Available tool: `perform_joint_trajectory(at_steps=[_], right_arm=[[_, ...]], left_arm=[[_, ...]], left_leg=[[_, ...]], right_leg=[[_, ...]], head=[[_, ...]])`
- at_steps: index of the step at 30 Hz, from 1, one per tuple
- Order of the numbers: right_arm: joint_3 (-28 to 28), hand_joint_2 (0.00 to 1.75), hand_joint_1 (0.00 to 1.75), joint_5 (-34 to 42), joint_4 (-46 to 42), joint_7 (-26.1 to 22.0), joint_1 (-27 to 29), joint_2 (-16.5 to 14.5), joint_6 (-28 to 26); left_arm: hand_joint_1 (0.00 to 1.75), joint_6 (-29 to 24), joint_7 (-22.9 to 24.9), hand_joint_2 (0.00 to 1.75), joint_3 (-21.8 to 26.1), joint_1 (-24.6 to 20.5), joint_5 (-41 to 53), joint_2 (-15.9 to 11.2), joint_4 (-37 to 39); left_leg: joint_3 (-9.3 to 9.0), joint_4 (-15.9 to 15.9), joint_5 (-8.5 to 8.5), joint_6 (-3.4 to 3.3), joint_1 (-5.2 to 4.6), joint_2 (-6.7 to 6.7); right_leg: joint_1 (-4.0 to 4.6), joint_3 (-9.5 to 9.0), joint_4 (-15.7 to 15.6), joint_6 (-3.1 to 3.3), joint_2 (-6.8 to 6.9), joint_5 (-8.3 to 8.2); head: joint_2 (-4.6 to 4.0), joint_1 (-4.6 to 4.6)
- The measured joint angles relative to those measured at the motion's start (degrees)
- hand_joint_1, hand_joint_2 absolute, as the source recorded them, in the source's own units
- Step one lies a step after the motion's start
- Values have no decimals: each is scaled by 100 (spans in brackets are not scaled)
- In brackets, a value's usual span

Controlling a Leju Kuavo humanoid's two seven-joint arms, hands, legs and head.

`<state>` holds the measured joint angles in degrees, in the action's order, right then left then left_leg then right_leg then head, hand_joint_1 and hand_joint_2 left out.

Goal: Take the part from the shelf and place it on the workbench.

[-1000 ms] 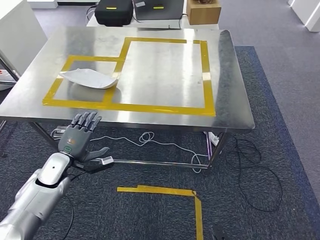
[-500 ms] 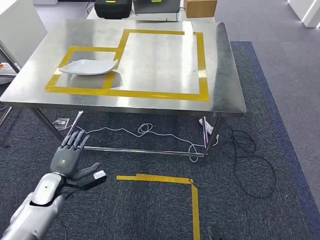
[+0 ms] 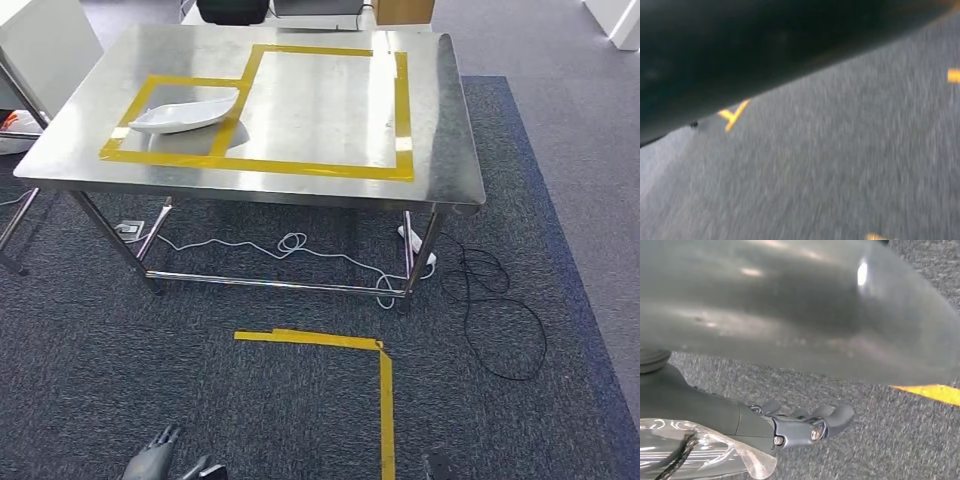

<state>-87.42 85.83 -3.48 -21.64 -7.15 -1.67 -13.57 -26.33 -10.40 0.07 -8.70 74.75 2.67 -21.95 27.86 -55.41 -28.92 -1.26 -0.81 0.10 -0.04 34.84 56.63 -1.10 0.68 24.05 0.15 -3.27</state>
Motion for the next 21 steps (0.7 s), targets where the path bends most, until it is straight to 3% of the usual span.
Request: perform_joint_trajectory(at_steps=[2,3,6,7,8,9,11,13,14,16,17,18,19,21], right_arm=[[29,0,0,1,11,0,7,0,3],[40,0,0,1,16,1,14,0,4],[64,0,0,1,27,2,18,-2,7],[74,0,0,1,31,3,18,-3,7],[87,0,0,2,37,3,18,-3,7],[103,0,0,2,44,4,19,-3,7],[156,0,0,3,59,5,15,-3,7],[236,0,0,2,68,3,9,-13,6],[278,0,0,2,74,4,11,-19,3],[355,0,0,2,85,18,26,-33,-3],[397,0,0,2,90,29,30,-40,-6],[439,0,0,2,93,41,32,-50,-7],[486,0,0,3,96,52,32,-60,-8],[579,0,0,3,102,71,31,-75,-9]], left_arm=[[0,41,0,0,95,51,-9,63,142],[0,58,0,0,132,57,-14,83,194],[0,121,0,0,225,50,-46,121,304],[0,183,1,0,260,51,-90,136,337],[0,275,8,0,304,55,-148,152,371],[0,381,28,0,357,69,-221,170,405],[0,554,115,0,494,133,-378,215,477],[0,630,232,0,664,255,-520,262,547],[0,645,279,0,750,324,-579,283,583],[0,662,338,0,918,457,-694,319,655],[0,670,346,0,1003,513,-754,330,687],[0,679,350,0,1085,563,-807,341,713],[0,691,343,0,1170,601,-854,355,736],[0,726,303,0,1306,634,-931,395,760]], left_leg=[[60,45,114,-53,15,17],[113,69,180,-88,29,28],[350,53,360,-138,34,39],[438,34,416,-132,30,41],[527,11,470,-123,28,42],[618,-18,521,-109,31,44],[794,-102,608,-67,42,44],[913,-192,684,-12,34,44],[939,-215,728,12,30,44],[962,-217,815,64,34,37],[989,-244,767,95,44,27],[1030,-347,604,130,53,18],[1089,-564,333,164,64,10],[1222,-1297,-309,214,84,7]], right_leg=[[-9,55,45,-62,-2,64],[-8,122,185,-85,-18,238],[-30,396,1196,-144,-50,1040],[-38,427,1513,-161,-49,1151],[-44,388,1679,-177,-49,1125],[-50,256,1647,-189,-49,978],[-69,-267,1027,-212,-56,700],[-66,-830,208,-187,-87,761],[-57,-963,-26,-157,-104,847],[-47,-934,-86,-54,-104,834],[-50,-880,-83,0,-90,790],[-57,-817,-79,61,-73,729],[-65,-742,-80,110,-56,656],[-60,-592,-58,150,-32,509]], head=[[0,0],[0,-11],[0,-34],[0,-34],[0,-33],[0,-34],[0,-35],[0,-42],[0,-44],[0,-46],[0,-43],[0,-38],[0,-31],[0,-19]])
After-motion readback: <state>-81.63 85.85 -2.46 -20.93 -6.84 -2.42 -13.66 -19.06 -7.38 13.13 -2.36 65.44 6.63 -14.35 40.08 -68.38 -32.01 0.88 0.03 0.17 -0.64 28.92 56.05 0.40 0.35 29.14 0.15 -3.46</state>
